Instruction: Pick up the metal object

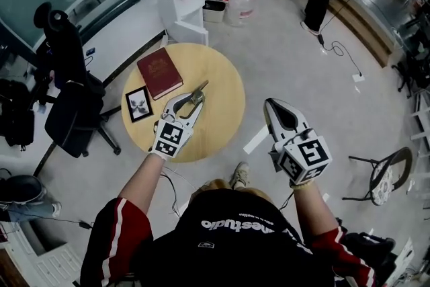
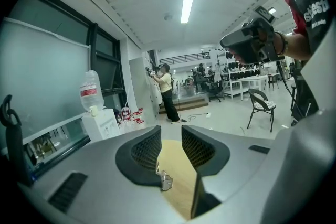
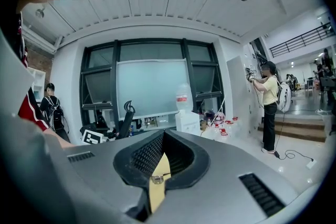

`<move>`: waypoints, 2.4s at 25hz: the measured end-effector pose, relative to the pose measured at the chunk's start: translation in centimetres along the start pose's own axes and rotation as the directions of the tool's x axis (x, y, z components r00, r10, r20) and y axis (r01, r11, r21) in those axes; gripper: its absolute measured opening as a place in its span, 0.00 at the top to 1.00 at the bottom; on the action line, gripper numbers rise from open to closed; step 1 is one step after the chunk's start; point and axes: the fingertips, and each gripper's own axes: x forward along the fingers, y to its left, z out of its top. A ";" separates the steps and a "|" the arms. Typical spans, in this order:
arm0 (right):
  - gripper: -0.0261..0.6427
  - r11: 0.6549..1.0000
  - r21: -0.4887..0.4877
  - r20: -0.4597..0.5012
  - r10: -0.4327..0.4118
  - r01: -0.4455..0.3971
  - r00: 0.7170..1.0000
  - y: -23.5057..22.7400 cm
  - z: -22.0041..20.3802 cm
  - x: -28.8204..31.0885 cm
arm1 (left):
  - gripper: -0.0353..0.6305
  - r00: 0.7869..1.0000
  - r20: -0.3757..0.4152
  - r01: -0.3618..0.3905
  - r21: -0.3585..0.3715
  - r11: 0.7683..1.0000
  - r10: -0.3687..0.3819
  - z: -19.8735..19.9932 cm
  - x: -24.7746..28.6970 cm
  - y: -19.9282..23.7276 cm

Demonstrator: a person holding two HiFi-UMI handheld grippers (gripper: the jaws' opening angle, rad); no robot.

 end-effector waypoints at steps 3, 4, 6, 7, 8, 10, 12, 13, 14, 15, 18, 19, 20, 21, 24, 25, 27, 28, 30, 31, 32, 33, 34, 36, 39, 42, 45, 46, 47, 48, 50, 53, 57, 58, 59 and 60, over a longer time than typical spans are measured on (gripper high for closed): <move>0.92 1.000 -0.017 -0.003 0.009 -0.009 1.000 -0.7 -0.3 1.1 | 0.74 1.000 -0.025 0.007 -0.001 1.000 -0.007 -2.2 1.7 0.0; 0.92 1.000 -0.020 -0.009 0.007 -0.007 1.000 -0.9 -0.7 1.5 | 0.74 0.999 -0.035 0.009 0.001 1.000 -0.009 -3.0 2.2 0.1; 0.92 1.000 -0.011 -0.024 -0.004 0.003 1.000 -1.6 -1.7 2.2 | 0.74 0.998 -0.057 0.013 0.003 1.000 -0.013 -4.7 3.3 0.3; 0.92 1.000 -0.005 -0.030 -0.009 0.008 1.000 -1.9 -2.2 2.5 | 0.74 0.998 -0.068 0.016 0.004 1.000 -0.015 -5.4 3.7 0.3; 0.92 1.000 0.001 -0.034 -0.012 0.012 0.999 -2.2 -2.5 2.7 | 0.74 0.997 -0.077 0.019 0.007 1.000 -0.019 -6.0 4.1 0.3; 0.92 1.000 0.010 -0.035 -0.016 0.017 0.999 -2.7 -3.0 3.3 | 0.74 0.996 -0.091 0.026 0.013 1.000 -0.025 -7.0 5.0 0.4; 0.92 1.000 0.011 -0.028 -0.018 0.019 0.999 -3.2 -3.5 4.0 | 0.74 0.993 -0.113 0.023 0.005 1.000 -0.022 -8.6 5.9 0.5; 0.92 1.000 0.009 -0.025 -0.020 0.020 0.999 -3.5 -3.9 4.3 | 0.74 0.992 -0.126 0.021 0.001 1.000 -0.021 -9.4 6.4 0.6; 0.92 1.000 0.007 -0.026 -0.022 0.022 0.999 -3.8 -4.4 4.8 | 0.74 0.990 -0.139 0.022 0.000 1.000 -0.022 -10.2 6.8 0.7; 0.92 1.000 0.008 -0.033 -0.025 0.025 0.999 -4.2 -5.0 5.2 | 0.74 0.988 -0.153 0.026 0.005 1.000 -0.025 -10.8 7.2 0.7; 0.92 0.999 0.028 -0.066 -0.030 0.032 0.997 -5.0 -7.1 6.4 | 0.74 0.980 -0.194 0.048 0.030 0.998 -0.041 -12.5 8.4 0.8; 0.92 0.999 0.034 -0.076 -0.029 0.032 0.997 -5.1 -7.7 6.7 | 0.74 0.977 -0.206 0.054 0.029 0.998 -0.046 -13.1 8.8 0.8; 0.92 0.999 0.037 -0.084 -0.026 0.029 0.996 -5.2 -8.2 7.0 | 0.74 0.974 -0.219 0.058 0.024 0.998 -0.051 -13.8 9.2 0.8; 0.92 0.999 0.039 -0.090 -0.023 0.027 0.996 -5.3 -8.6 7.2 | 0.73 0.971 -0.231 0.061 0.019 0.998 -0.055 -14.4 9.6 0.8; 0.92 0.999 0.047 -0.102 -0.021 0.025 0.995 -5.7 -9.3 7.7 | 0.72 0.962 -0.266 0.070 0.012 0.997 -0.064 -16.1 10.7 1.0; 0.92 0.998 0.050 -0.105 -0.022 0.027 0.994 -5.8 -9.5 7.7 | 0.72 0.958 -0.279 0.072 0.008 0.997 -0.067 -16.6 11.0 1.1; 0.92 0.998 0.055 -0.111 -0.026 0.033 0.993 -6.2 -9.8 7.5 | 0.71 0.949 -0.309 0.075 0.002 0.997 -0.070 -17.9 11.7 1.0; 0.92 0.998 0.059 -0.115 -0.029 0.036 0.993 -6.4 -9.9 7.3 | 0.71 0.944 -0.323 0.077 0.005 0.997 -0.071 -18.6 12.0 0.9; 0.92 0.997 0.065 -0.122 -0.036 0.045 0.992 -6.9 -10.2 6.8 | 0.71 0.936 -0.345 0.080 0.018 0.997 -0.069 -19.5 12.5 0.9; 0.92 0.997 0.065 -0.125 -0.041 0.049 0.991 -7.2 -10.4 6.6 | 0.71 0.934 -0.352 0.078 0.022 0.997 -0.066 -19.9 12.7 1.0; 0.92 0.996 0.066 -0.129 -0.045 0.053 0.991 -7.4 -10.6 6.5 | 0.71 0.932 -0.358 0.075 0.022 0.997 -0.062 -20.1 13.0 1.1; 0.92 0.996 0.067 -0.133 -0.047 0.057 0.990 -7.6 -10.7 6.5 | 0.71 0.930 -0.363 0.070 0.020 0.997 -0.058 -20.4 13.2 1.3; 0.92 0.996 0.069 -0.138 -0.049 0.059 0.989 -7.7 -10.9 6.4 | 0.71 0.928 -0.369 0.067 0.018 0.998 -0.056 -20.6 13.3 1.4; 0.92 0.996 0.069 -0.146 -0.048 0.058 0.988 -7.9 -11.1 6.3 | 0.71 0.923 -0.380 0.066 0.015 0.998 -0.055 -21.0 13.5 1.5; 0.92 0.996 0.065 -0.154 -0.044 0.055 0.987 -8.0 -11.2 6.3 | 0.71 0.920 -0.389 0.059 -0.004 0.998 -0.056 -21.4 13.8 1.8; 0.92 0.996 0.067 -0.160 -0.042 0.054 0.986 -8.0 -11.3 6.4 | 0.72 0.921 -0.387 0.054 0.004 0.999 -0.048 -21.5 14.1 2.0; 0.92 0.996 0.070 -0.167 -0.041 0.053 0.985 -7.9 -11.4 6.4 | 0.73 0.919 -0.390 0.054 0.003 0.999 -0.049 -21.5 14.0 1.9; 0.92 0.996 0.070 -0.169 -0.040 0.053 0.985 -7.9 -11.5 6.3 | 0.74 0.920 -0.389 0.053 -0.001 0.999 -0.049 -21.4 14.0 1.9; 0.92 0.996 0.070 -0.171 -0.040 0.053 0.984 -8.0 -11.6 6.3 | 0.74 0.921 -0.388 0.051 -0.005 0.999 -0.049 -21.3 14.0 2.0; 0.92 0.996 0.068 -0.174 -0.039 0.052 0.984 -8.0 -11.6 6.3 | 0.75 0.922 -0.385 0.049 -0.009 0.999 -0.048 -21.2 14.0 2.1; 0.92 0.997 0.061 -0.180 -0.037 0.048 0.983 -7.9 -11.7 6.3 | 0.78 0.924 -0.379 0.040 -0.017 0.999 -0.044 -20.9 13.9 2.5; 0.92 0.998 0.052 -0.186 -0.031 0.042 0.982 -7.6 -11.6 6.1 | 0.82 0.927 -0.373 0.033 -0.025 0.999 -0.040 -20.5 13.6 2.9; 0.92 0.998 0.047 -0.184 -0.031 0.041 0.983 -7.8 -10.9 5.7 | 0.84 0.928 -0.371 0.019 -0.051 0.999 -0.036 -20.0 13.4 3.0; 0.92 0.998 0.045 -0.182 -0.032 0.041 0.983 -7.9 -10.7 5.6 | 0.85 0.929 -0.369 0.007 -0.059 0.998 -0.029 -19.8 13.3 3.2; 0.92 0.998 0.043 -0.182 -0.033 0.042 0.983 -8.0 -10.5 5.4 | 0.86 0.930 -0.367 -0.006 -0.063 0.998 -0.017 -19.6 13.2 3.4; 0.92 0.998 0.041 -0.182 -0.034 0.042 0.983 -8.0 -10.3 5.2 | 0.89 0.931 -0.364 -0.019 -0.065 0.998 -0.006 -19.4 13.1 3.5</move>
